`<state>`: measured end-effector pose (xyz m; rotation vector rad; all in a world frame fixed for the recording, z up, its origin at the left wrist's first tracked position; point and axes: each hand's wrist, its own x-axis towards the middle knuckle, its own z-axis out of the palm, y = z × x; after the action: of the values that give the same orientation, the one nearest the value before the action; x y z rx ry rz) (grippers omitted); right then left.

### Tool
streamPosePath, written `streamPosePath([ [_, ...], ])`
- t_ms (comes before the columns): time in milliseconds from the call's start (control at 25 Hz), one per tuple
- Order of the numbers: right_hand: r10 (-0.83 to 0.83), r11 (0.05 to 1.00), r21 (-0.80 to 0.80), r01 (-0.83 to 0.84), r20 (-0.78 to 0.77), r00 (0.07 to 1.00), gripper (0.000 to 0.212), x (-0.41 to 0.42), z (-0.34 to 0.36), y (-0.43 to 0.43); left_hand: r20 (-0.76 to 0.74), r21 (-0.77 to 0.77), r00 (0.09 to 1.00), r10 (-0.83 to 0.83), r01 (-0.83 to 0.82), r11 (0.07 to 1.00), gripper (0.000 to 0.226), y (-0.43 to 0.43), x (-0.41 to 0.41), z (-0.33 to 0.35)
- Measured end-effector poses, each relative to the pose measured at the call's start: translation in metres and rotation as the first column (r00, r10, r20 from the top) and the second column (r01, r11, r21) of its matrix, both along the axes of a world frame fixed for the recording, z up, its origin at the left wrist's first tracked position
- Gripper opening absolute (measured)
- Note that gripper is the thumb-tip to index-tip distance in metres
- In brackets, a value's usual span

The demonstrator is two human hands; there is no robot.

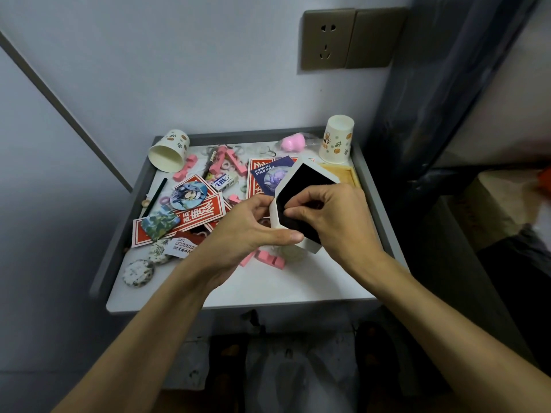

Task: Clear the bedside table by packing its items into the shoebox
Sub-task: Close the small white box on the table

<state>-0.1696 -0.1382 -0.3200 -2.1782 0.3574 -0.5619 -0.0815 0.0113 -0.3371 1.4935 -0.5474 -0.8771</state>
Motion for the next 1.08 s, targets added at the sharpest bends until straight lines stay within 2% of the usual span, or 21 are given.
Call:
streamPosePath([
  [80, 0.024, 1.0, -0.013, -0.024, 0.003, 1.0, 0.007, -0.001, 0.0, 0.0, -0.006, 0.005, 1.0, -0.004, 0.004, 1.0, 0.067, 0.0, 0.0, 0.0],
  [240, 0.094, 0.982, -0.165, -0.092, 0.003, 0.996, 0.011, -0.001, 0.002, 0.001, 0.002, 0.006, 1.0, -0.003, 0.003, 1.0, 0.067, 0.0, 0.0, 0.0],
  [320, 0.098, 0.975, -0.206, -0.085, 0.053, 0.994, 0.013, -0.002, 0.005, -0.001, -0.015, -0.01, 1.0, 0.011, -0.011, 1.0, 0.066, 0.0, 0.002, -0.001],
  [440, -0.086, 0.98, -0.155, 0.121, 0.215, 0.973, 0.019, -0.003, 0.011, -0.017, -0.006, -0.003, 1.0, 0.021, -0.021, 1.0, 0.067, 0.003, 0.009, 0.001],
  [480, -0.146, 0.977, -0.129, 0.172, 0.189, 0.971, 0.022, -0.003, 0.011, -0.024, 0.005, 0.014, 1.0, 0.005, -0.005, 1.0, 0.069, 0.006, 0.011, 0.002],
  [520, -0.142, 0.986, -0.069, 0.149, 0.104, 0.984, 0.022, -0.004, 0.011, -0.032, 0.012, 0.031, 1.0, -0.024, 0.024, 0.999, 0.069, 0.009, 0.014, 0.004],
  [560, -0.054, 0.995, 0.087, 0.055, -0.009, 0.998, 0.02, -0.004, 0.01, -0.037, 0.015, 0.044, 0.998, -0.057, 0.057, 0.997, 0.07, 0.012, 0.017, 0.006],
  [600, 0.113, 0.926, 0.371, -0.072, -0.09, 0.99, 0.02, -0.004, 0.008, -0.04, 0.012, 0.055, 0.996, -0.086, 0.085, 0.995, 0.072, 0.015, 0.019, 0.008],
  [640, 0.253, 0.752, 0.646, -0.132, -0.099, 0.962, 0.024, -0.003, 0.005, -0.043, 0.007, 0.067, 0.995, -0.103, 0.103, 0.992, 0.074, 0.017, 0.021, 0.009],
  [680, 0.327, 0.586, 0.8, -0.126, -0.091, 0.941, 0.027, -0.003, 0.003, -0.046, 0.003, 0.082, 0.994, -0.106, 0.105, 0.991, 0.077, 0.019, 0.023, 0.01],
  [720, 0.38, 0.491, 0.861, -0.131, -0.077, 0.922, 0.028, -0.002, -0.001, -0.049, 0.001, 0.097, 0.995, -0.102, 0.101, 0.99, 0.08, 0.021, 0.024, 0.01],
  [800, 0.444, 0.429, 0.885, -0.181, -0.033, 0.896, 0.031, -0.002, -0.005, -0.055, 0.008, 0.108, 0.995, -0.104, 0.103, 0.989, 0.081, 0.023, 0.026, 0.01],
  [840, 0.463, 0.428, 0.877, -0.219, -0.005, 0.886, 0.032, -0.002, -0.006, -0.058, 0.013, 0.106, 0.994, -0.105, 0.103, 0.989, 0.082, 0.023, 0.025, 0.01],
  [920, 0.49, 0.485, 0.82, -0.303, 0.032, 0.871, 0.031, -0.003, -0.007, -0.057, 0.018, 0.097, 0.997, -0.078, 0.076, 0.992, 0.084, 0.02, 0.022, 0.011],
  [1080, 0.464, 0.72, 0.588, -0.369, -0.012, 0.886, 0.049, -0.01, -0.001, -0.038, 0.007, 0.041, 0.999, 0.037, -0.037, 0.998, 0.075, 0.005, 0.012, 0.012],
])
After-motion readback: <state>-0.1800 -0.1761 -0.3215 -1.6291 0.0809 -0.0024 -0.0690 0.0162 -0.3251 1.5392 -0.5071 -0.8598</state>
